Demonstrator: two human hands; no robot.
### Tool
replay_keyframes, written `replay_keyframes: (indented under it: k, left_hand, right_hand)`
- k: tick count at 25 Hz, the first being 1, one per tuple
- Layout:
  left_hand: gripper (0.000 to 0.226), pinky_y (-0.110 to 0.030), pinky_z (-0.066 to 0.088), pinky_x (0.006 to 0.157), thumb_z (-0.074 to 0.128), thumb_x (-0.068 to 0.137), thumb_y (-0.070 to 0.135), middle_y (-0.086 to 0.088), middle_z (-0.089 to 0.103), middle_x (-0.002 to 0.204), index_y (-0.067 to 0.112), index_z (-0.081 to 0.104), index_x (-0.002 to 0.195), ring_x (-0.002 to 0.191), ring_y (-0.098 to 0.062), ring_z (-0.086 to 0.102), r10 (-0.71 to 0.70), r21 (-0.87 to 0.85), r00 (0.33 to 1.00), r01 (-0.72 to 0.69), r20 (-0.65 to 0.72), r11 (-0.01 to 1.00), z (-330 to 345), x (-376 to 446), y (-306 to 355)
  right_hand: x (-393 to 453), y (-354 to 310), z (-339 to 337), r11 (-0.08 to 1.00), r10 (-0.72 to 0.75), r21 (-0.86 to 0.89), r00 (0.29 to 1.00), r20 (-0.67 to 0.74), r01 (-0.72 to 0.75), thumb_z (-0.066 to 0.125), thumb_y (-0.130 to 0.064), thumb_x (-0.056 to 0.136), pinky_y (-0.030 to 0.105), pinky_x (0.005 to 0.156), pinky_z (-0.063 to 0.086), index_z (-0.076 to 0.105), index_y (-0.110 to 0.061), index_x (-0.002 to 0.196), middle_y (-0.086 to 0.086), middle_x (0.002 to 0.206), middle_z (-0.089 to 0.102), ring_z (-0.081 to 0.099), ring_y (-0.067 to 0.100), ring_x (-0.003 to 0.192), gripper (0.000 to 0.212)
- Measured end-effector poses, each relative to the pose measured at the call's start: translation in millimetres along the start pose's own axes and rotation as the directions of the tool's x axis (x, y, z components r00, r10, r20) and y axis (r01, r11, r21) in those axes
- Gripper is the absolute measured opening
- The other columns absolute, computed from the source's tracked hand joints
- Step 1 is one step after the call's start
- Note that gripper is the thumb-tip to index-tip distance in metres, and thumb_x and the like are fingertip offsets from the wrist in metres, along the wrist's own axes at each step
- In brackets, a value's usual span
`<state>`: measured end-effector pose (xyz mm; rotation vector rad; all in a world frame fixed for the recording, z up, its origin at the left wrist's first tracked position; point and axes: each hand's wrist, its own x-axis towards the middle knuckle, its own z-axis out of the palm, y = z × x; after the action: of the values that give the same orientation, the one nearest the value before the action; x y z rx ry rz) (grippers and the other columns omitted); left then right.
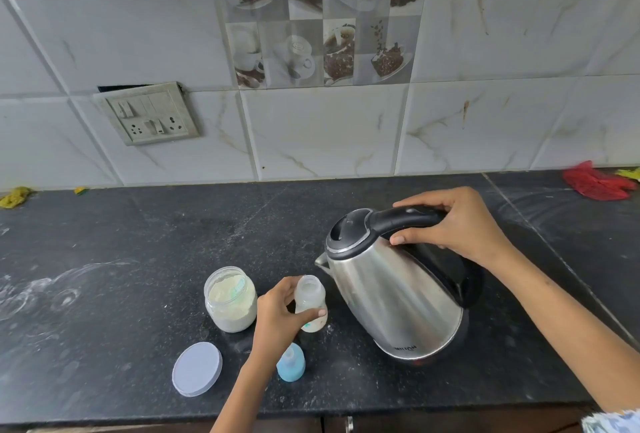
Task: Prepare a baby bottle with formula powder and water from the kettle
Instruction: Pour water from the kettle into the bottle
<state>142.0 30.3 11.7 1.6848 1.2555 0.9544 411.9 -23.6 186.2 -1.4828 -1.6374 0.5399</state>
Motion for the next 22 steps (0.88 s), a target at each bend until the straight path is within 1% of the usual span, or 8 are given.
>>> replay_keyframes:
  k: [2,4,7,13,14,16,19,22]
  left_hand:
    - [0.054,-0.024,0.052,0.089,0.091,0.055,0.017,0.014,0.071,0.099,0.029,0.063,0.100,0.097,0.000,0.065,-0.004,0.002,0.999,0.004,-0.032,1.000,0,-3,1]
    - [0.054,-0.027,0.052,0.089,0.091,0.056,0.017,0.013,0.071,0.099,0.027,0.064,0.101,0.097,-0.002,0.065,-0.012,0.001,0.998,0.012,-0.062,1.000,-2,-4,-1]
    - [0.053,-0.030,0.053,0.089,0.091,0.057,0.015,0.012,0.071,0.099,0.023,0.065,0.102,0.097,-0.005,0.065,-0.005,0.016,0.996,0.007,-0.089,1.000,-5,-6,-2]
    - [0.053,-0.032,0.052,0.089,0.091,0.056,0.016,0.012,0.071,0.097,0.025,0.065,0.102,0.096,-0.008,0.066,-0.016,0.031,0.994,0.020,-0.112,0.999,-10,-11,0]
    - [0.054,-0.033,0.052,0.090,0.091,0.056,0.017,0.011,0.071,0.098,0.025,0.065,0.102,0.097,-0.008,0.066,-0.019,0.032,0.994,0.023,-0.112,0.999,-10,-11,0]
    - [0.056,-0.033,0.052,0.090,0.091,0.055,0.017,0.010,0.071,0.099,0.023,0.065,0.104,0.098,-0.009,0.065,-0.013,0.044,0.993,0.018,-0.118,0.999,-12,-14,0]
    - [0.055,-0.026,0.048,0.088,0.091,0.056,0.018,0.011,0.071,0.099,0.022,0.065,0.105,0.097,-0.006,0.064,0.000,0.058,0.990,0.008,-0.141,0.998,-15,-20,6]
    - [0.053,-0.015,0.043,0.082,0.090,0.057,0.015,0.022,0.070,0.091,0.027,0.064,0.102,0.093,0.009,0.061,0.004,0.049,0.987,0.004,-0.164,0.999,-19,-29,13]
  right_hand:
    - [-7,17,1,0.994,0.021,0.110,0.994,-0.109,-0.008,0.092,-0.019,0.051,0.004,0.049,0.042,0.077,-0.015,0.097,-0.005,0.080,0.075,0.062,-0.006,0.054,0.048]
    - [-14,34,7,0.984,0.048,0.178,0.977,-0.208,-0.010,0.091,-0.020,0.049,0.004,0.049,0.042,0.076,-0.012,0.096,-0.001,0.080,0.075,0.061,-0.004,0.051,0.050]
    - [-21,55,21,0.968,0.103,0.251,0.941,-0.322,-0.020,0.091,-0.024,0.048,0.005,0.051,0.043,0.076,-0.014,0.096,0.002,0.082,0.075,0.062,-0.003,0.053,0.051]
    - [-26,85,46,0.929,0.182,0.370,0.868,-0.461,0.002,0.090,-0.023,0.050,0.010,0.053,0.046,0.075,-0.020,0.093,-0.002,0.078,0.075,0.062,0.001,0.055,0.046]
    - [-26,89,49,0.928,0.195,0.372,0.857,-0.477,-0.004,0.091,-0.025,0.051,0.013,0.054,0.048,0.075,-0.021,0.094,-0.003,0.078,0.075,0.063,0.002,0.057,0.046]
    - [-27,97,58,0.927,0.219,0.374,0.841,-0.496,-0.021,0.091,-0.026,0.052,0.024,0.058,0.053,0.075,-0.022,0.095,-0.005,0.081,0.076,0.068,0.007,0.067,0.047]
    - [-32,102,71,0.919,0.240,0.393,0.828,-0.507,-0.025,0.092,-0.020,0.056,0.041,0.072,0.059,0.074,-0.016,0.100,-0.003,0.090,0.076,0.071,0.014,0.084,0.047]
    - [-35,104,74,0.944,0.182,0.331,0.848,-0.498,-0.008,0.087,-0.019,0.065,0.042,0.085,0.056,0.071,-0.013,0.103,-0.002,0.097,0.074,0.069,0.012,0.092,0.042]
